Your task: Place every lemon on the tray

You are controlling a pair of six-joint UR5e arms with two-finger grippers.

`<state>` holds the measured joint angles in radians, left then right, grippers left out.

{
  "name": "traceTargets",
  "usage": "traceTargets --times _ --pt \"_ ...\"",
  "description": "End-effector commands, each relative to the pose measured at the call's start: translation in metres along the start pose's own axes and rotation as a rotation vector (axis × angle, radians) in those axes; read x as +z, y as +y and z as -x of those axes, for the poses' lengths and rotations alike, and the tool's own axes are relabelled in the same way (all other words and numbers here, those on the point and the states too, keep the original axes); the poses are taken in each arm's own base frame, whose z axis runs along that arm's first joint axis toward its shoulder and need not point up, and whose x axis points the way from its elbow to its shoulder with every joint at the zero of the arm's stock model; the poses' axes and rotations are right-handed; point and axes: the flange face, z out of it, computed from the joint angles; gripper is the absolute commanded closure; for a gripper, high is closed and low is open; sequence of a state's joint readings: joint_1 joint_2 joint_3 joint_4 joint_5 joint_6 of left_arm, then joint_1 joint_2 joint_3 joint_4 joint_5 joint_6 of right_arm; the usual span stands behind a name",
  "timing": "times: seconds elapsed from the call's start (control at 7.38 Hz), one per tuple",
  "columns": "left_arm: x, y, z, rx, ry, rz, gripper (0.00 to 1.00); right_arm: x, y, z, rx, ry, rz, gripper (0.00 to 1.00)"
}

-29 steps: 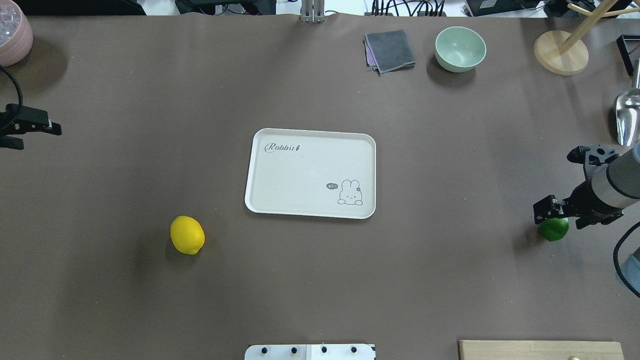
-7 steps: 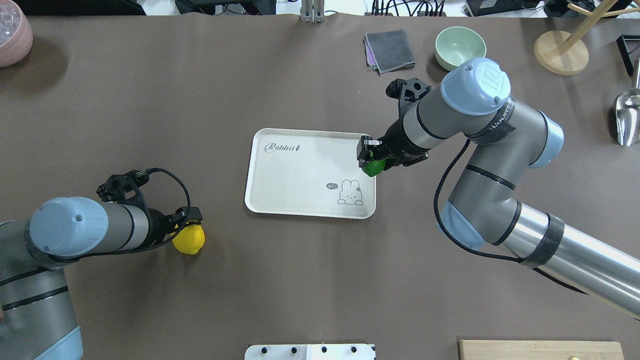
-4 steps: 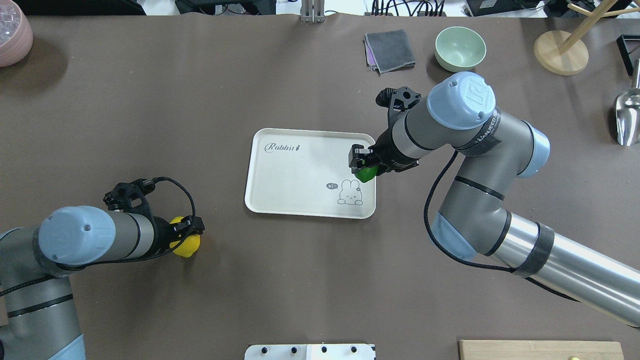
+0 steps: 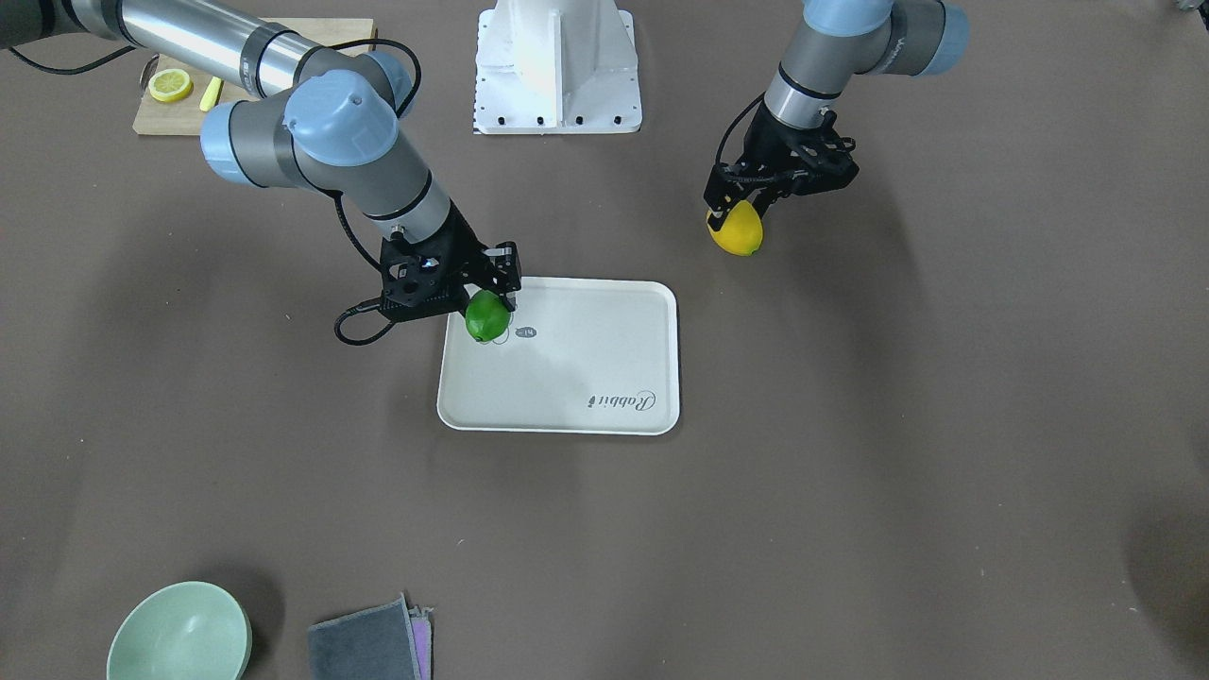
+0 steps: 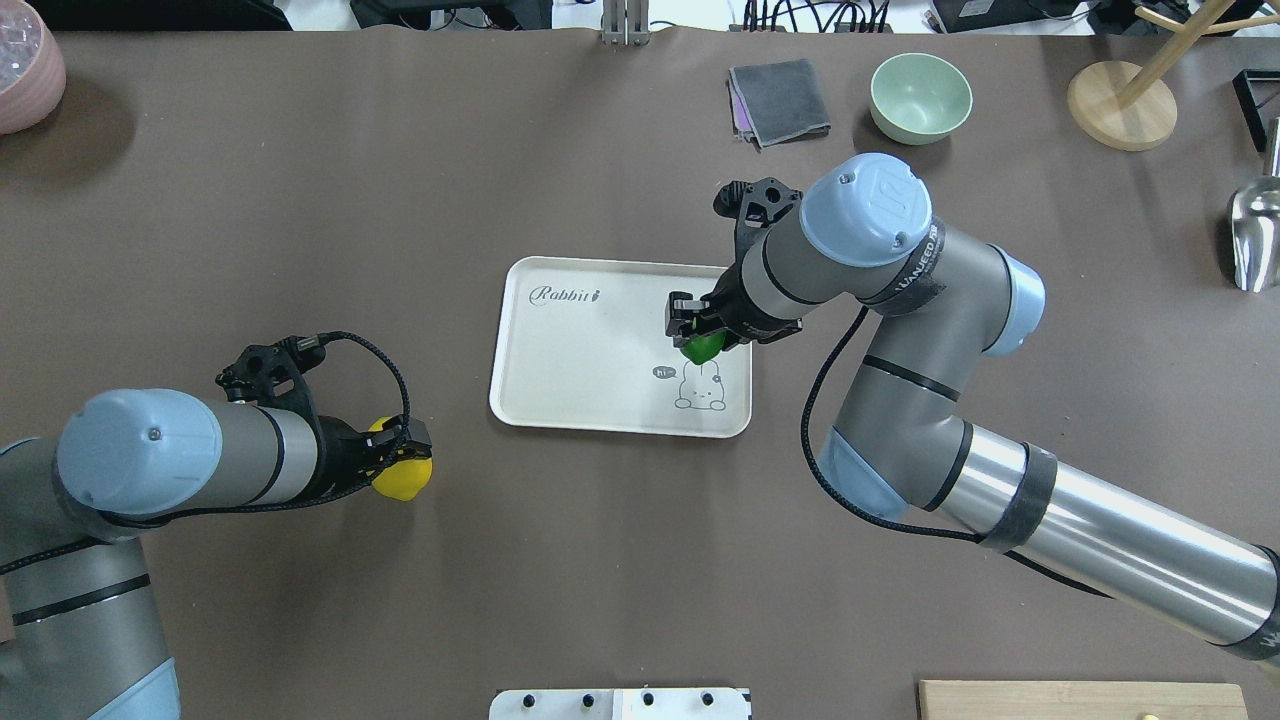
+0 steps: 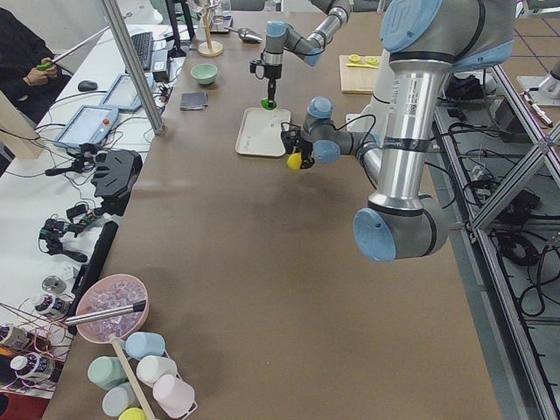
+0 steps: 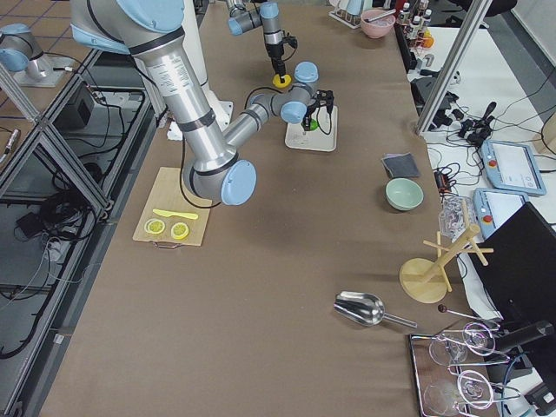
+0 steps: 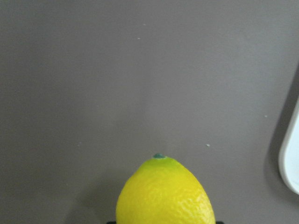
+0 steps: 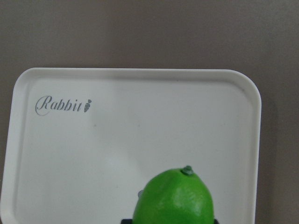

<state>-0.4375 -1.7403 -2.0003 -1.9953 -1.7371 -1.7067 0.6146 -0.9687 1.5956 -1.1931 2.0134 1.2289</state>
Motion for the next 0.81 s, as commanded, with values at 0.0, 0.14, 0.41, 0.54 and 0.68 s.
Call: traceTargets --times 0.0,0.14,0.41,0.54,0.68 --pt "0.002 -0.028 -0.078 -0.013 0.03 -0.036 1.0 0.015 -0.01 0.018 -0.004 0.007 -0.015 1.0" --pt "0.01 -0.028 -0.123 -0.019 0.021 -0.044 1.0 0.029 -0.017 0.017 -0.008 -0.002 -0.018 1.0" --pt "0.029 -0.03 -0.136 -0.021 0.009 -0.046 1.0 0.046 -0.023 0.009 -0.013 -0.01 -0.027 1.0" --pt "0.043 -0.032 -0.151 -0.025 -0.001 -0.05 1.0 0.046 -0.023 0.008 -0.013 -0.01 -0.026 1.0" --pt "0.055 -0.034 -0.16 -0.027 -0.005 -0.054 1.0 0.042 -0.022 0.013 -0.015 -0.021 -0.029 0.01"
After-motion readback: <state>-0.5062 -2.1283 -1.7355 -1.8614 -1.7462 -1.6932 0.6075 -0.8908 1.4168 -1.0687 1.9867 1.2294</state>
